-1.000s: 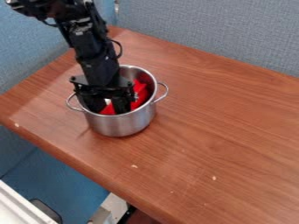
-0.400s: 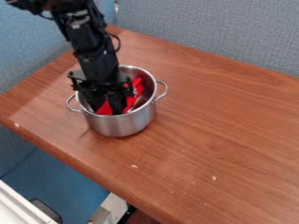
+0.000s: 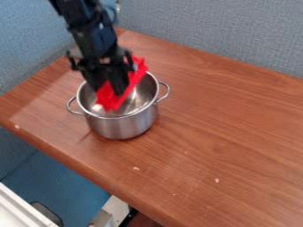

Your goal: Move the red object from the metal pot to the table

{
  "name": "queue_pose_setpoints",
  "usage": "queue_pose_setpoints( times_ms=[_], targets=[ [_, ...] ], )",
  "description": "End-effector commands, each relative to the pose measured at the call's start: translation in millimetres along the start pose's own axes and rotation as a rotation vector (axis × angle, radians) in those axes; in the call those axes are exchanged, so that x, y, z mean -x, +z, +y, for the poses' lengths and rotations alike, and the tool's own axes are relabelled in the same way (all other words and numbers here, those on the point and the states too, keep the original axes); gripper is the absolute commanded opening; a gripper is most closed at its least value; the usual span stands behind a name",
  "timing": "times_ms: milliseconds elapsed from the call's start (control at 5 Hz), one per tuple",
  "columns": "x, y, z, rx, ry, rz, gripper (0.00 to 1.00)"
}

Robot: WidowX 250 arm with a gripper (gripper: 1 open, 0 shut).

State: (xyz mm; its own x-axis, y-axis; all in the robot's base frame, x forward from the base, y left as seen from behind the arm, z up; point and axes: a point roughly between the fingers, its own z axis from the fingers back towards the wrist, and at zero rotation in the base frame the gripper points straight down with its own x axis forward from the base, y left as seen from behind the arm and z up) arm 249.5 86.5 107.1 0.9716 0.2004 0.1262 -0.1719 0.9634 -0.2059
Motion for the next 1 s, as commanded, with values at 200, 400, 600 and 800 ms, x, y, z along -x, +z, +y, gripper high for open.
queue_pose_setpoints(
  times_ms=[200,400,600,800],
  targets=[
    [-8.1,8.3,-5.2,0.022,-0.032,-0.025,0.0],
    [-6.1,-16.3,-6.9,-0.005,-0.071,-0.002,0.0],
    [-14.1,-0.9,1.4,0.038,-0.049,-0.011,0.0],
    [-14.2,-7.5,2.9,0.032,-0.059,-0.008,0.0]
  ],
)
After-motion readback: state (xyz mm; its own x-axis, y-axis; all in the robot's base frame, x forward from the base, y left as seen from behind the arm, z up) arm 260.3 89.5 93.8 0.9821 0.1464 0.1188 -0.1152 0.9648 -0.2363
